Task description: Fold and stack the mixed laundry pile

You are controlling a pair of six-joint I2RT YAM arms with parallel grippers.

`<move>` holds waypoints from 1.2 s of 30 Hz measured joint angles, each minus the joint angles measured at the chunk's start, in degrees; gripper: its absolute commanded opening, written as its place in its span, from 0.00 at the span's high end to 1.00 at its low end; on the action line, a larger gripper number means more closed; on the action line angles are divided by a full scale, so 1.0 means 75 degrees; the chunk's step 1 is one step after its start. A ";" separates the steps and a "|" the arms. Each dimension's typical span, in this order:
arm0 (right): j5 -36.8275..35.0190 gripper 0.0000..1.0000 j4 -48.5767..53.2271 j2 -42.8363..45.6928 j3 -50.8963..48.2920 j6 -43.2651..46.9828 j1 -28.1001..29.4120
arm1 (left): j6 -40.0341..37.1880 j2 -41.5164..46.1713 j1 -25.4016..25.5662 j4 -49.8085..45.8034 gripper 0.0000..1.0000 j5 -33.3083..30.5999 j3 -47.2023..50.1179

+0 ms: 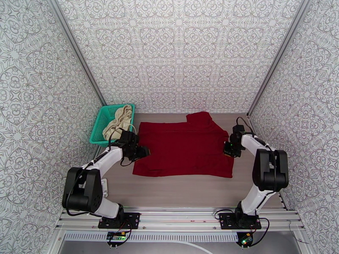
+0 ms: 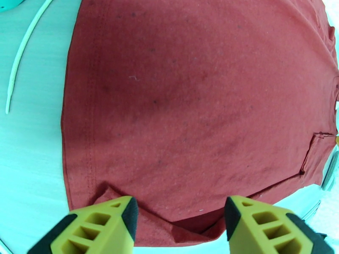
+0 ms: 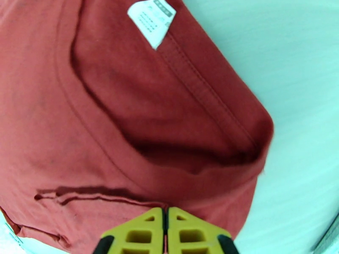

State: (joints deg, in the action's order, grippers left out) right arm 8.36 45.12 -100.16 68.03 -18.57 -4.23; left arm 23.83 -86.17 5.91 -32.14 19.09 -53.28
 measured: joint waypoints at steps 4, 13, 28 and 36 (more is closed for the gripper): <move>0.0163 0.98 0.0079 0.0495 -0.0198 -0.0003 0.0009 | 0.0017 0.0227 -0.0023 -0.0184 0.39 -0.0207 0.0213; 0.0548 1.00 0.0227 0.1647 -0.0766 -0.0003 0.0020 | 0.0615 0.1107 -0.0262 -0.0513 0.39 -0.0836 0.1405; 0.0752 1.00 0.0399 0.2299 -0.1163 -0.0003 0.0058 | 0.1276 0.0720 -0.0344 -0.0085 0.53 -0.1381 0.1530; 0.0778 1.00 0.0391 0.2308 -0.1204 -0.0003 0.0058 | 0.1157 -0.0233 -0.0052 -0.0087 0.64 -0.2119 0.0743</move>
State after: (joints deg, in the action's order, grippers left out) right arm 14.20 48.05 -82.85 59.00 -18.59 -3.79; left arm 32.51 -87.92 5.52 -32.80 3.20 -47.70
